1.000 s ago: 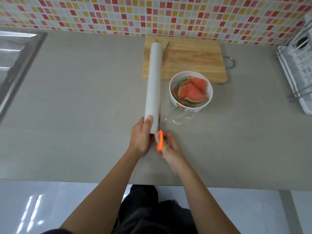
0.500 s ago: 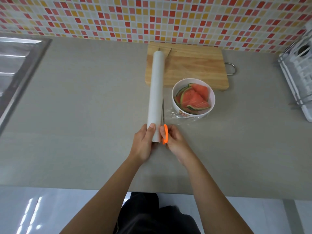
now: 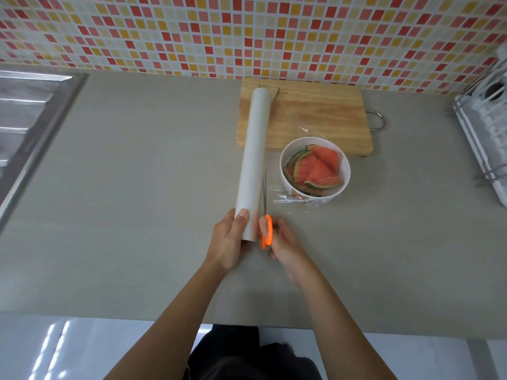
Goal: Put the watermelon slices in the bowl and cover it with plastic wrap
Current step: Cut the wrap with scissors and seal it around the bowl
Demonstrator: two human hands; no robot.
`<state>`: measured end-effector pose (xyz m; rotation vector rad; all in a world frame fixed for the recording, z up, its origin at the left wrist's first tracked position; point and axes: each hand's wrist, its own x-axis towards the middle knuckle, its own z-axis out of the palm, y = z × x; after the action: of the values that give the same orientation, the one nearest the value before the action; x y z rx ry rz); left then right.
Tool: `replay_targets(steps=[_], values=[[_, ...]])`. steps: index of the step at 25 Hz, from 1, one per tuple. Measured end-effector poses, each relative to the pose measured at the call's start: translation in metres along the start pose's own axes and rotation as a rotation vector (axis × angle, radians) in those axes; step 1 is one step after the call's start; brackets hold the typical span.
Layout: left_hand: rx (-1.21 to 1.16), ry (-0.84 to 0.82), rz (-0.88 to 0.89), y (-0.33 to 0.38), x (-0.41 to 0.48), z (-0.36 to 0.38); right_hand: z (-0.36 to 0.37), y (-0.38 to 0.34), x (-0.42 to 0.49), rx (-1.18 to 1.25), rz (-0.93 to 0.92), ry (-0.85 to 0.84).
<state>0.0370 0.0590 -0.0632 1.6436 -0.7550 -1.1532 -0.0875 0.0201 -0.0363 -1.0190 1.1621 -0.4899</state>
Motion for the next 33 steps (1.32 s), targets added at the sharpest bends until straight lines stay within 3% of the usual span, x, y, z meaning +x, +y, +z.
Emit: replay_targets(steps=[22, 29, 33], values=[[-0.011, -0.055, -0.005, -0.008, -0.011, -0.02, 0.013, -0.035, 0.032, 0.024, -0.158, -0.027], [-0.029, -0.066, -0.009, -0.004, -0.008, -0.024, 0.016, 0.0, 0.02, 0.046, 0.013, 0.018], [-0.009, -0.064, -0.018, -0.005, -0.01, -0.028, 0.016, -0.029, 0.037, -0.013, -0.049, -0.008]])
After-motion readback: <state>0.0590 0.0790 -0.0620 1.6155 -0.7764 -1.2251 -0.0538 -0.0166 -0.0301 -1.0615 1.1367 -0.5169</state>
